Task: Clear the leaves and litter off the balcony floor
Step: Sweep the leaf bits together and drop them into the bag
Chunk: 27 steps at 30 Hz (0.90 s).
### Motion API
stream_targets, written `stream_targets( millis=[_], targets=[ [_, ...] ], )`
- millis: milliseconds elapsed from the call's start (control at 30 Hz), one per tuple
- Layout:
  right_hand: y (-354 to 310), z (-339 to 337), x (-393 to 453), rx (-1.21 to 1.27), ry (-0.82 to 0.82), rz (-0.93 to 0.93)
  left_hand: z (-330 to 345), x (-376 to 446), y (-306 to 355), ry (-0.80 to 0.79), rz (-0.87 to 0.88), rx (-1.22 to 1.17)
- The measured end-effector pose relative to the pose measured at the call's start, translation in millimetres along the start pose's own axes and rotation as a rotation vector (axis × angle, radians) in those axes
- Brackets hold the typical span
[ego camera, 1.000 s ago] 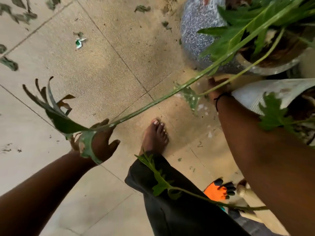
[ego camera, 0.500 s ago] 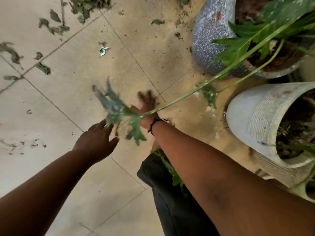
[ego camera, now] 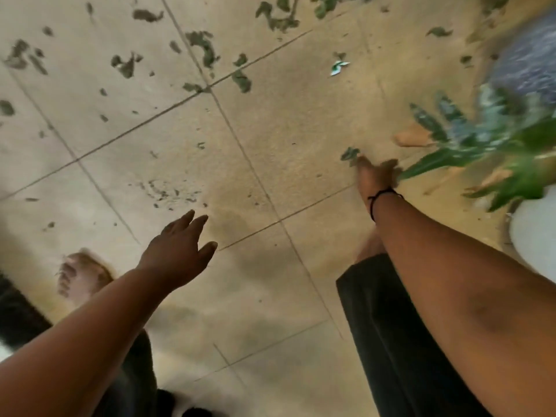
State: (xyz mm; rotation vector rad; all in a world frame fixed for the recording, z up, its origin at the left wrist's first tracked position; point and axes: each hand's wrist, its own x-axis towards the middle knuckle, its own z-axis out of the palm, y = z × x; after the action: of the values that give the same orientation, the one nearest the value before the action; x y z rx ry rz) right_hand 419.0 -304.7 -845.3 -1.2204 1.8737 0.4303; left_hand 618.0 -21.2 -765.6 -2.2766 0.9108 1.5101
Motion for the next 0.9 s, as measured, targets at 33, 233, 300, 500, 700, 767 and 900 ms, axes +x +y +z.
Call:
stream_targets(
  millis=[33,233,300,500,700,767,900],
  targets=[
    [-9,17,-3,0.019,0.032,-0.005,2,0,-13,-0.001,-0.016,-0.021],
    [-49,106,-54,-0.18,-0.288,-0.42,16,-4,-81,0.009,-0.1,-0.146],
    [-52,115,-66,-0.082,-0.298,-0.544,15,-6,-97,0.022,-0.124,-0.225],
    [-23,124,-81,-0.172,-0.166,-0.308,4,-9,-144,0.16,-0.204,-0.431],
    [-17,181,-111,-0.593,-0.743,-0.013,11,-12,-208,0.136,-0.319,-0.425],
    [-47,205,-120,-0.595,-0.789,-0.097,12,-10,-228,0.099,-0.299,-0.346],
    [-116,242,-133,-0.194,-0.681,-0.313,4,-4,-254,0.14,-0.27,-0.284]
  ],
)
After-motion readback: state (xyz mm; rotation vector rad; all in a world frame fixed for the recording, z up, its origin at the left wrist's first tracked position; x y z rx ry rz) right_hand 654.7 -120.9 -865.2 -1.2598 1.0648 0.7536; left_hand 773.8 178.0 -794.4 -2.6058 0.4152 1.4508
